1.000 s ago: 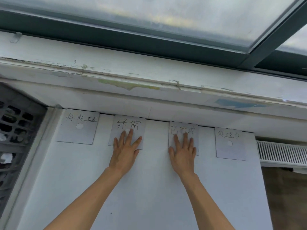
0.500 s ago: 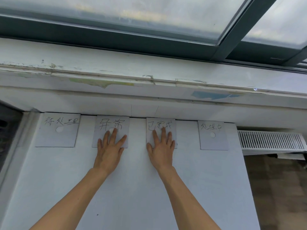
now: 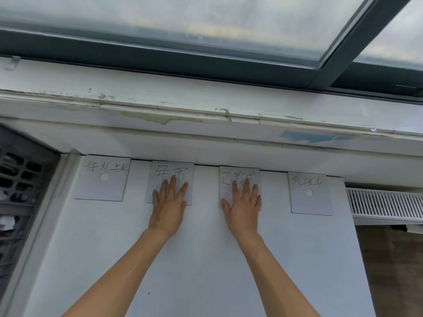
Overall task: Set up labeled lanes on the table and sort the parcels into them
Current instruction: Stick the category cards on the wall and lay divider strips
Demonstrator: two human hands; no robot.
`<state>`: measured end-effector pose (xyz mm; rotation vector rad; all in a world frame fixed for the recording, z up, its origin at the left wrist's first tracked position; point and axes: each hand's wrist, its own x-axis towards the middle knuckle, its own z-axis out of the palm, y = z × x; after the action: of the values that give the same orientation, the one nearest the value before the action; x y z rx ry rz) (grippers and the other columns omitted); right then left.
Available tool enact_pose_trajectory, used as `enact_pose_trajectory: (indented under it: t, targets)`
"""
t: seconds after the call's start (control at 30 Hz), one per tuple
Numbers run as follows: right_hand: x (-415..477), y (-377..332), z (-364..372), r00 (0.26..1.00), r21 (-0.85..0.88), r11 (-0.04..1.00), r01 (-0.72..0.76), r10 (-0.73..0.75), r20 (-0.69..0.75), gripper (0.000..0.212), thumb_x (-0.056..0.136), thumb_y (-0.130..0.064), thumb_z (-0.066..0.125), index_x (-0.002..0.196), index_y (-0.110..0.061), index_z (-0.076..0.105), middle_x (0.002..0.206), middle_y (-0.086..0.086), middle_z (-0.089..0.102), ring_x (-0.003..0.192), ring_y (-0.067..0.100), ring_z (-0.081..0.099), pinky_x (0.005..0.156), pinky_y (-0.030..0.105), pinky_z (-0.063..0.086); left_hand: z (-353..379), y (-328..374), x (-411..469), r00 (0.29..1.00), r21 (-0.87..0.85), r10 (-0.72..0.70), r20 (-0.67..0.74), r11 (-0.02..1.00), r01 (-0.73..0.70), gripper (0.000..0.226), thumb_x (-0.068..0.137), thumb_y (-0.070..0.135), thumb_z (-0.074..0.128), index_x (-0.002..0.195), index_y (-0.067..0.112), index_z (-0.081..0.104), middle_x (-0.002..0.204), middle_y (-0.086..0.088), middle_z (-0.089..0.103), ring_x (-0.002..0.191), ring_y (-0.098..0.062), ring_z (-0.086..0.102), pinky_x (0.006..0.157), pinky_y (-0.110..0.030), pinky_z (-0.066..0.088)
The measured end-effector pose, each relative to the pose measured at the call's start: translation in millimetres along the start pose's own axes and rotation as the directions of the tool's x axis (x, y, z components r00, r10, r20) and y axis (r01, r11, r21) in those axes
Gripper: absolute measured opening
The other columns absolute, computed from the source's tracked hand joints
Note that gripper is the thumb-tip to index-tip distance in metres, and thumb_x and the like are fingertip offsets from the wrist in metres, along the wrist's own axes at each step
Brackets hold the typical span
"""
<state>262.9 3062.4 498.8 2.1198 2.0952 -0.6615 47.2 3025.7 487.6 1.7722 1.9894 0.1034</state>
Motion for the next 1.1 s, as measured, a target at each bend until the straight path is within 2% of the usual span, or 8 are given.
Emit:
enact_pose_trajectory:
  t: [0.13, 0.23, 0.33, 0.5, 0.67, 0.8, 0.97, 1.1]
  targets:
    - [-17.9, -12.1, -18.7, 0.974, 0.086, 0.983, 0.162, -0.145, -0.173, 0.054, 0.102, -0.034, 0.053, 0.151, -0.014, 0.041, 0.16, 0.014, 0.032, 0.149, 0.035, 0.025, 0.119, 0.048, 0.023, -27.4, -3.6, -18.0, 0.983, -0.097, -0.07, -0.167, 0.994, 0.054, 0.049, 0.106, 0.02, 0.042, 0.154, 0.02, 0.033, 0.165, -0.01, 0.012, 0.152, -0.029, 0.009, 0.124, -0.045, 0.004]
    - [-23.5, -45.9, -24.7, 0.936, 0.167, 0.93, 0.327, -0.293, -0.196, 0.025, 0.098, -0.02, 0.064, 0.12, -0.009, 0.069, 0.118, 0.01, 0.07, 0.11, 0.032, 0.064, 0.089, 0.04, 0.048, -58.6, -34.7, -48.8, 0.896, -0.245, -0.287, -0.338, 0.946, 0.211, 0.036, 0.101, 0.006, 0.049, 0.135, 0.013, 0.059, 0.147, -0.011, 0.048, 0.136, -0.03, 0.041, 0.112, -0.04, 0.033]
    - [-31.2, -101.2, -26.3, 0.919, 0.182, 0.901, 0.393, -0.381, -0.101, 0.013, 0.098, -0.022, 0.062, 0.094, -0.016, 0.072, 0.089, -0.001, 0.071, 0.084, 0.023, 0.066, 0.065, 0.028, 0.039, -88.7, -82.6, -96.5, 0.769, -0.301, -0.442, -0.462, 0.894, 0.334, 0.028, 0.096, 0.001, 0.055, 0.119, 0.01, 0.069, 0.119, -0.008, 0.068, 0.111, -0.03, 0.059, 0.092, -0.04, 0.045]
    - [-54.5, -199.4, -20.2, 0.859, 0.173, 0.849, 0.499, -0.511, 0.036, 0.021, 0.098, -0.033, 0.06, 0.092, -0.016, 0.07, 0.087, -0.001, 0.071, 0.082, 0.023, 0.064, 0.062, 0.029, 0.037, -110.2, -165.1, -177.9, 0.616, -0.35, -0.678, -0.401, 0.735, 0.581, 0.023, 0.096, 0.008, 0.059, 0.116, 0.004, 0.069, 0.109, -0.018, 0.067, 0.102, -0.039, 0.059, 0.082, -0.045, 0.048]
    - [-59.8, -298.2, -8.3, 0.84, 0.176, 0.88, 0.442, -0.475, 0.263, 0.019, 0.095, -0.028, 0.056, 0.092, -0.015, 0.07, 0.086, 0.004, 0.074, 0.082, 0.027, 0.069, 0.074, 0.035, 0.057, -90.8, -206.5, -214.3, 0.61, -0.295, -0.773, -0.177, 0.633, 0.716, 0.035, 0.102, 0.023, 0.05, 0.132, 0.007, 0.059, 0.131, -0.012, 0.061, 0.119, -0.031, 0.055, 0.092, -0.041, 0.049]
    - [-59.7, -372.8, 17.4, 0.835, 0.181, 0.879, 0.442, -0.477, 0.275, 0.023, 0.093, -0.012, 0.049, 0.095, -0.006, 0.072, 0.088, 0.013, 0.075, 0.087, 0.032, 0.07, 0.077, 0.042, 0.059, -79.2, -221.9, -222.9, 0.633, -0.297, -0.758, -0.154, 0.647, 0.702, 0.028, 0.104, 0.021, 0.046, 0.122, 0.011, 0.065, 0.119, -0.008, 0.069, 0.106, -0.026, 0.065, 0.083, -0.032, 0.049]
    - [-54.4, -428.9, 53.2, 0.894, 0.203, 0.939, 0.279, -0.331, 0.301, 0.046, 0.098, -0.041, 0.052, 0.088, 0.0, 0.073, 0.085, 0.014, 0.074, 0.084, 0.031, 0.071, 0.081, 0.036, 0.058, -81.7, -231.3, -227.9, 0.679, -0.377, -0.718, -0.154, 0.678, 0.631, 0.031, 0.105, 0.024, 0.042, 0.109, 0.011, 0.07, 0.104, -0.006, 0.073, 0.093, -0.023, 0.067, 0.077, -0.029, 0.05]
    - [-51.7, -441.1, 65.0, 0.907, -0.017, 0.938, 0.347, -0.331, 0.259, 0.04, 0.098, -0.043, 0.054, 0.092, -0.006, 0.069, 0.089, 0.01, 0.069, 0.087, 0.03, 0.068, 0.066, 0.029, 0.045, -84.5, -238.4, -228.2, 0.695, -0.374, -0.708, -0.128, 0.683, 0.627, 0.03, 0.106, 0.022, 0.041, 0.105, 0.013, 0.069, 0.1, -0.004, 0.073, 0.089, -0.019, 0.067, 0.073, -0.028, 0.051]
